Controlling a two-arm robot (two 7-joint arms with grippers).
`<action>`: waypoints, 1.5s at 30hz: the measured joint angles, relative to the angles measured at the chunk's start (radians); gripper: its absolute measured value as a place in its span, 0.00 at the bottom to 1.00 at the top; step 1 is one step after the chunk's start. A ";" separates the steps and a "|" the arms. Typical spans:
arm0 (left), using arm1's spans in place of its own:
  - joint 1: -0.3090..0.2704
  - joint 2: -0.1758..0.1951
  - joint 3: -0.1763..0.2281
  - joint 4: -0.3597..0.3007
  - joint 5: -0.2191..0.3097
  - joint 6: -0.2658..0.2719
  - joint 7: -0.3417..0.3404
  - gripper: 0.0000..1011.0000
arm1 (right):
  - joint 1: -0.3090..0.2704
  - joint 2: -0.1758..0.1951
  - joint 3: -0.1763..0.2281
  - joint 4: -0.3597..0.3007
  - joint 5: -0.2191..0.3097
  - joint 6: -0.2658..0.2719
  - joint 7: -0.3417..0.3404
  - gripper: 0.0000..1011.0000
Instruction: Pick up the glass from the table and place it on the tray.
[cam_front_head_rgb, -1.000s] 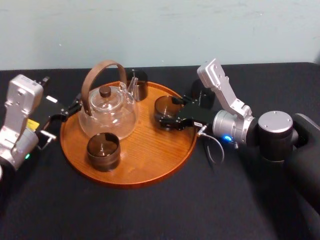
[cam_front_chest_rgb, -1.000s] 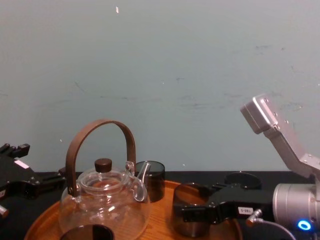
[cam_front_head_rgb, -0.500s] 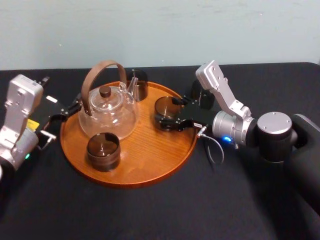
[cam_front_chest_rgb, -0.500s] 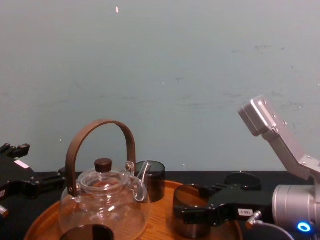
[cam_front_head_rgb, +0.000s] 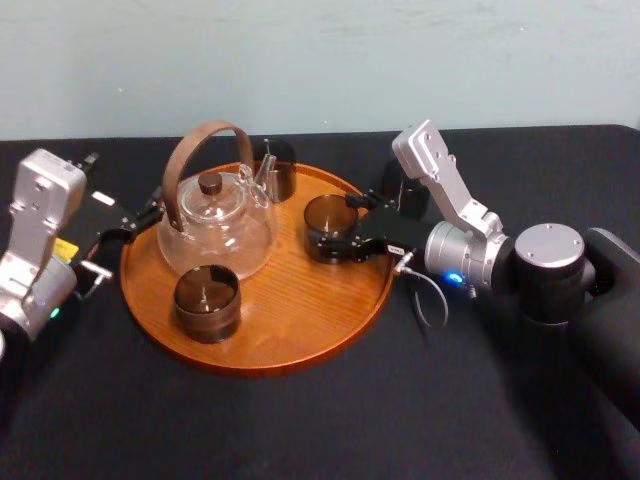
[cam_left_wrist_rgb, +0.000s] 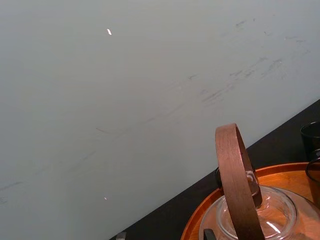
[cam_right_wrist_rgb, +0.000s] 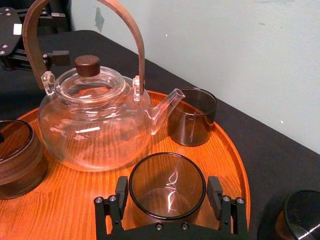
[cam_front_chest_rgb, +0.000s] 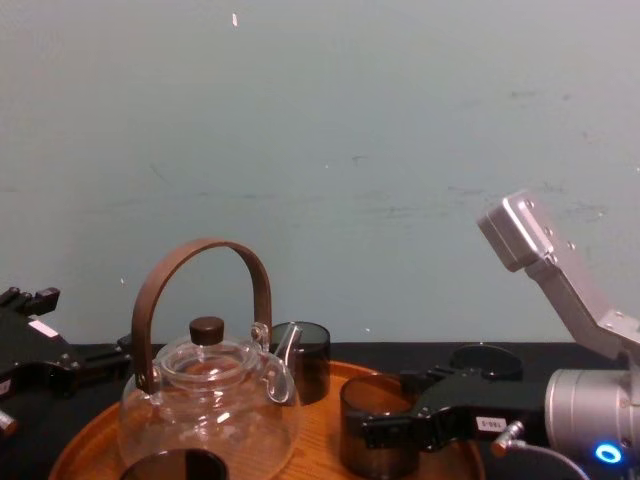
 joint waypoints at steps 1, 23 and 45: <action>0.000 0.000 0.000 0.000 0.000 0.000 0.000 0.99 | 0.000 0.000 0.000 0.000 0.000 0.000 0.000 0.99; 0.000 0.000 0.000 0.000 0.000 0.000 0.000 0.99 | -0.050 0.047 0.019 -0.086 0.030 0.027 0.020 0.99; 0.000 0.000 0.000 0.000 0.000 0.000 0.000 0.99 | -0.208 0.209 0.091 -0.306 0.117 0.068 0.000 0.99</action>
